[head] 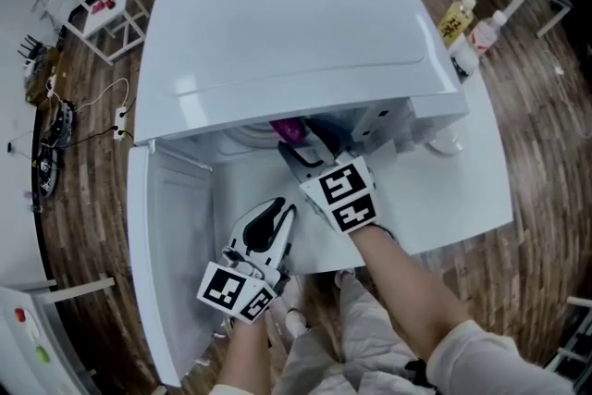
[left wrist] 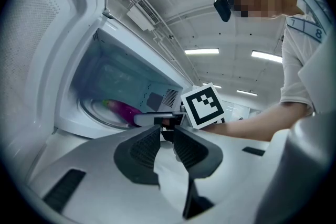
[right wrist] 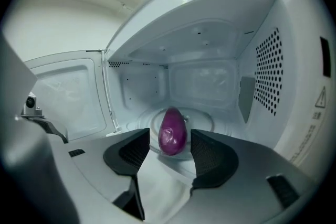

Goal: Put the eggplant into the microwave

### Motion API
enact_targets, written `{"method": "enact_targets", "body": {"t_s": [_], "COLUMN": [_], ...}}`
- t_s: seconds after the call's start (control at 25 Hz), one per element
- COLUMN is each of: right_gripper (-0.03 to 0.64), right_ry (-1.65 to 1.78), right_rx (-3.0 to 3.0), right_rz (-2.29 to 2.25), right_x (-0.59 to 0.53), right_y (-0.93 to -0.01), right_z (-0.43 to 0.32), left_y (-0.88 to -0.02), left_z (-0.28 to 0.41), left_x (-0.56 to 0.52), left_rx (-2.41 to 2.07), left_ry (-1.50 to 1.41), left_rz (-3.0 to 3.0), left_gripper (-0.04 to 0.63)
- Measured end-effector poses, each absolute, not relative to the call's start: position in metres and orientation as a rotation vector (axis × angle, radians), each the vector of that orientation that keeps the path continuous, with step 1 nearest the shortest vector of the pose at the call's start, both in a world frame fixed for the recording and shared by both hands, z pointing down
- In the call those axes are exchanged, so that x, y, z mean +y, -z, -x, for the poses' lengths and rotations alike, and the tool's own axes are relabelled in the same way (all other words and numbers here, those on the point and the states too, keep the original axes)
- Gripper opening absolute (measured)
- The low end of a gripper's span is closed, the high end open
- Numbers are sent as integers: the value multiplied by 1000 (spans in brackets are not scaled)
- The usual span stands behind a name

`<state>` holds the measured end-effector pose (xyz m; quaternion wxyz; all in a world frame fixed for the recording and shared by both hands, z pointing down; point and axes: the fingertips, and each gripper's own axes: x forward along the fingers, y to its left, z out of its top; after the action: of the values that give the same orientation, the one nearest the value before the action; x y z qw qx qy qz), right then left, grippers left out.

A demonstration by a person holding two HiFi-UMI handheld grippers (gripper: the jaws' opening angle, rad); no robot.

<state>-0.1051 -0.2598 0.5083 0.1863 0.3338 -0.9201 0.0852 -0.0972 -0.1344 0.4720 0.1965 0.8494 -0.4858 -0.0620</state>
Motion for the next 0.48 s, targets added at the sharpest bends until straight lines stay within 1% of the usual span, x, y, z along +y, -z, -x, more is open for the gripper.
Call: {"method": "enact_targets", "body": {"t_s": [0.48], "right_gripper": [245], "right_ry": [-264], "right_rx": [-2623], "right_rz": [-937], "right_x": [-235], "right_y": [-502], "right_z": [88], "left_y": [-467], "left_z": [93], "left_x": [-132], "left_rx": [-1346], "left_ry": [163], "left_rz": [-2392], "left_gripper": [71]}}
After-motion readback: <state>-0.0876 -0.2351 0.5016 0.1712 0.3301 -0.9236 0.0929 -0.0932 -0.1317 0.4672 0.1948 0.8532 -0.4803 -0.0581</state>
